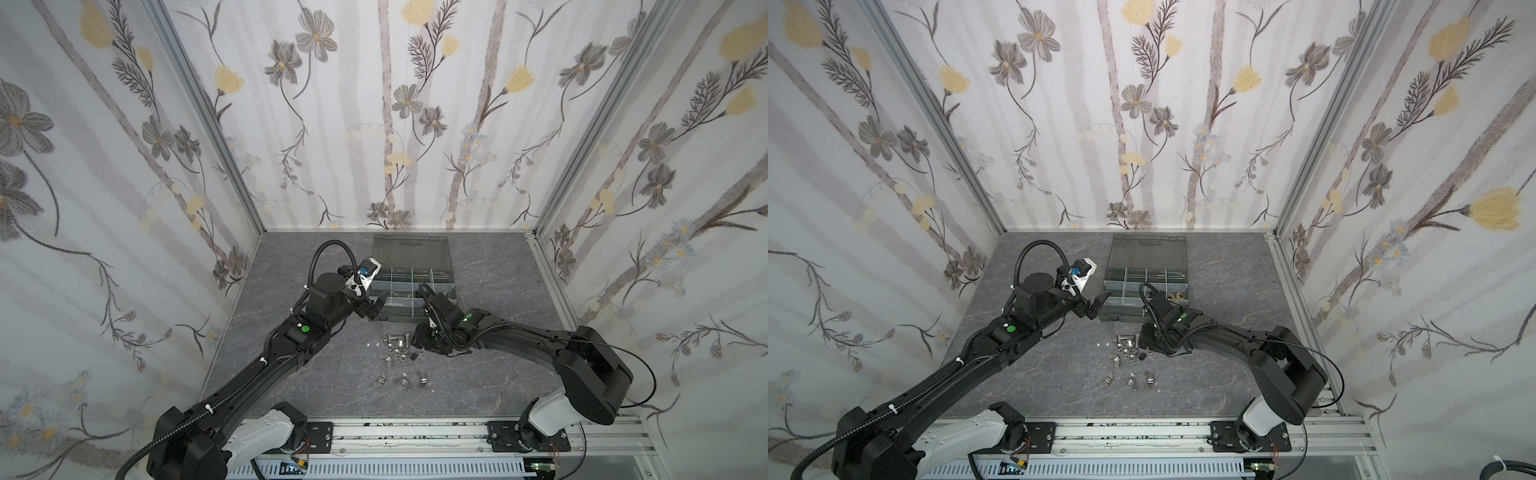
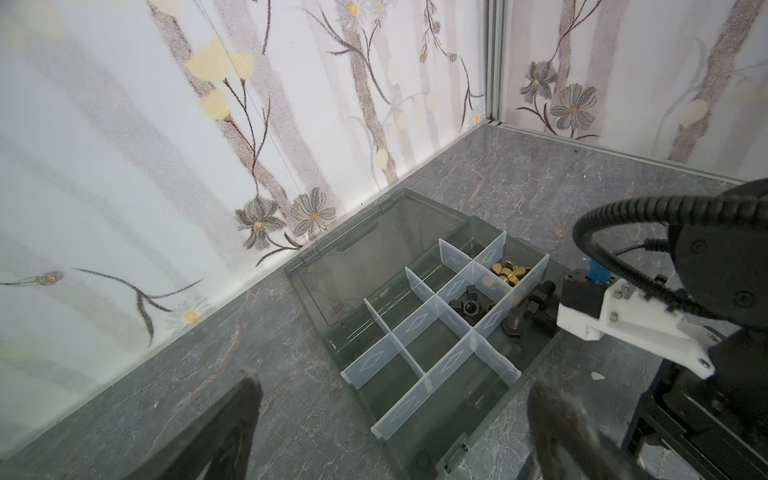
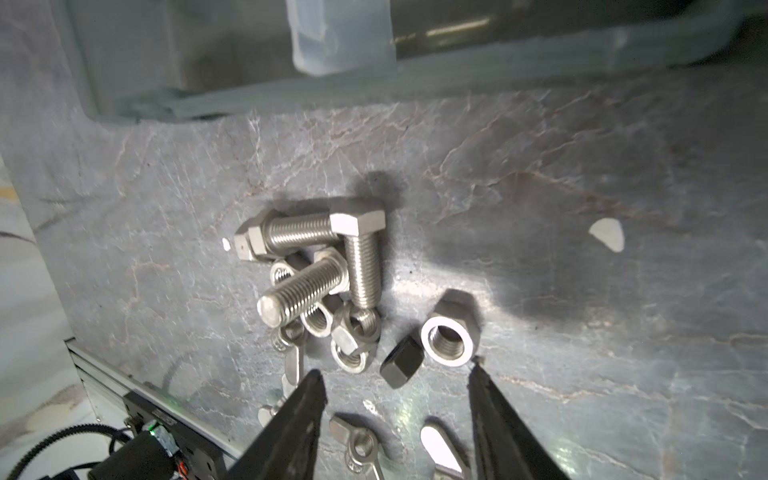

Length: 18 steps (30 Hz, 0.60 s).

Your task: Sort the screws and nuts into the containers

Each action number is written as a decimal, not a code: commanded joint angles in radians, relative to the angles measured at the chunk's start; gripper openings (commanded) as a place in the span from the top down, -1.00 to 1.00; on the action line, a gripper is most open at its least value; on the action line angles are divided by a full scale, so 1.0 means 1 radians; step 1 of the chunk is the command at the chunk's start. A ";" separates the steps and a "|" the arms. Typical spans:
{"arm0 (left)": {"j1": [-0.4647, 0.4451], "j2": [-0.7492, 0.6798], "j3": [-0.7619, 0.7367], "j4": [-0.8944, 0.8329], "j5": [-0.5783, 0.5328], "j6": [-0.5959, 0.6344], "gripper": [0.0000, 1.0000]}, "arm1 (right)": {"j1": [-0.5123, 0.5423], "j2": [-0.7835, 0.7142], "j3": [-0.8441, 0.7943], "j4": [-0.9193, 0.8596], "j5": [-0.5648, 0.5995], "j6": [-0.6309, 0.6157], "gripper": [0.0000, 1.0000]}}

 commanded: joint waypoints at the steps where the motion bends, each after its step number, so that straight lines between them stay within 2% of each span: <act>1: 0.005 -0.003 0.006 0.018 -0.001 0.024 -1.00 | 0.006 0.009 0.011 -0.084 -0.011 -0.003 -0.01; 18: 0.014 0.003 0.010 -0.006 -0.005 0.061 -1.00 | 0.050 0.122 0.080 -0.129 -0.052 0.005 -0.01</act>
